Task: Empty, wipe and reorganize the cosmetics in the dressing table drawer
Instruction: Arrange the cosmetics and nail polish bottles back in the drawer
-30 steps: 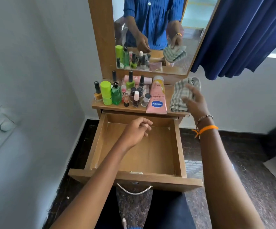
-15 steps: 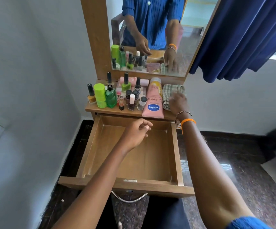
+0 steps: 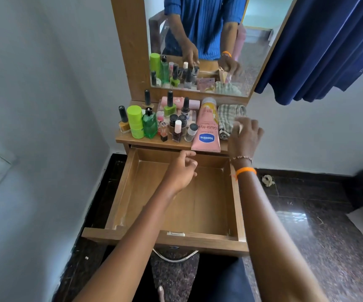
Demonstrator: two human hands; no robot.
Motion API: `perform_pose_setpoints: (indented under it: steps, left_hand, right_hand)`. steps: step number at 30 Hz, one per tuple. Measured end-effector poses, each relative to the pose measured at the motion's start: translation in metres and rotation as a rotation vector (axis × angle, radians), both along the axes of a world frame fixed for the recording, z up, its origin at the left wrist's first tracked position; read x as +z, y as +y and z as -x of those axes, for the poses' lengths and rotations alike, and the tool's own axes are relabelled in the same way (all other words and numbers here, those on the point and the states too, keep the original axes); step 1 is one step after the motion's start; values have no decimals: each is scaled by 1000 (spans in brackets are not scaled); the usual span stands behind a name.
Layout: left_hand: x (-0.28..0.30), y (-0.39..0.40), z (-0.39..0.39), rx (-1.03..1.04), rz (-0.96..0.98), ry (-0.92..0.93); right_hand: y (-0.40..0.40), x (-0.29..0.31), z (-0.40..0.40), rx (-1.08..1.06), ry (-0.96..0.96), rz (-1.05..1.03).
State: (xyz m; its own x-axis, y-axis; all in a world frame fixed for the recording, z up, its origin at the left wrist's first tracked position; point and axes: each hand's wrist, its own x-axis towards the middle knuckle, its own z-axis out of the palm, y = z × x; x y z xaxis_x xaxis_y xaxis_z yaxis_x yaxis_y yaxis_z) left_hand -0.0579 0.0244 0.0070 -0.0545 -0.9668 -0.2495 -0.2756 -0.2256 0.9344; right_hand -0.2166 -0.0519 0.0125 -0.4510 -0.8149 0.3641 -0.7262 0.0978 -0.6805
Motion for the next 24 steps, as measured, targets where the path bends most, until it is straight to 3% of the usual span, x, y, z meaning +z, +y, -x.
perform_pose_setpoints:
  steps: [2,4,7,10,14,20,24]
  left_hand:
    - [-1,-2,2,41,-12,2]
    - [-1,-4,3,59,-21,-8]
    - [1,-5,2,42,-30,-48]
    - [1,-7,0,28,-35,-41]
    - [-2,-8,-3,-16,-50,-30]
    - [-5,-4,-4,-16,-37,0]
    - [0,5,1,-26,3,64]
  right_hand:
    - [28,-2,-12,-74,-141,27]
    - [45,-10,-20,-105,-225,-106]
    - [45,-22,-27,-54,-457,-255]
    - [31,-22,-31,-46,-707,-267]
    - [25,-10,-31,-50,-854,-283]
    - [48,-1,-31,-46,-1080,-119]
    - [93,-3,-34,-46,-1061,-48]
